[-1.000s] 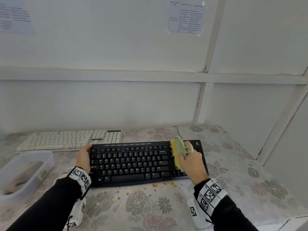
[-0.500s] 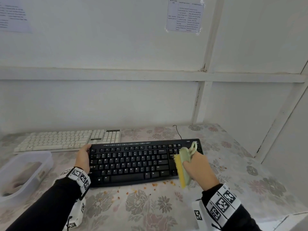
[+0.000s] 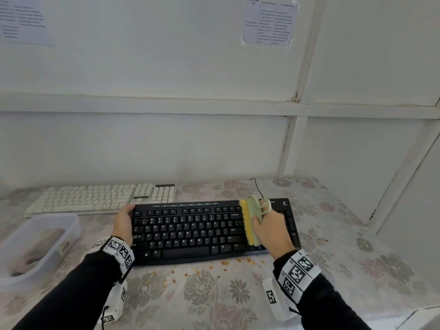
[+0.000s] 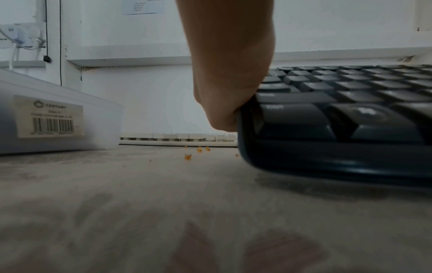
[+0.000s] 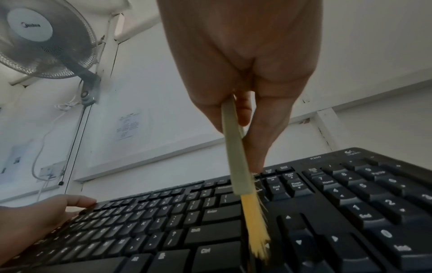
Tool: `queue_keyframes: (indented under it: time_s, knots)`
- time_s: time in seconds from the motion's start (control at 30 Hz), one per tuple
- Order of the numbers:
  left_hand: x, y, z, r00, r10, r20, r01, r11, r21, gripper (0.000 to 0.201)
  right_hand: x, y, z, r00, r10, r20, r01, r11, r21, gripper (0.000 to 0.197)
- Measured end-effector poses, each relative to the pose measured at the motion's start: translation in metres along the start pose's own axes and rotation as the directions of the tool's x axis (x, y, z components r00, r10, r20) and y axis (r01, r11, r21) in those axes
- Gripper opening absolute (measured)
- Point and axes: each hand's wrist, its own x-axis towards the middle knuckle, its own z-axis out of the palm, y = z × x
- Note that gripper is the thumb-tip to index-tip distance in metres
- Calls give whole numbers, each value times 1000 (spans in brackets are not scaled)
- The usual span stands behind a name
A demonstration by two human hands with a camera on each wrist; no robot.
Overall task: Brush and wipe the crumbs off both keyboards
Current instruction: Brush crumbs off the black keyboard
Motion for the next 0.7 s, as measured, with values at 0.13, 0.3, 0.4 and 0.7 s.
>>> queue_keyframes:
  time_s: [0.13, 0.3, 0.4, 0.7]
  knots:
    - [0, -1, 0, 1000, 4, -7, -4, 1000, -7, 30, -8, 0, -1, 995, 61, 83, -54, 995, -83, 19]
    - [-1, -1, 1, 1000, 9, -22, -9, 1000, -14, 28, -23, 0, -8, 982, 102, 159, -89, 992, -85, 19]
    - [-1, 0, 0, 1000, 6, -14, -7, 1000, -13, 28, -28, -3, -18, 976, 116, 184, -95, 988, -118, 33]
    - [-1, -1, 0, 1000, 3, -23, -3, 1000, -12, 29, -13, -35, -7, 989, -99, -112, 113, 986, 126, 5]
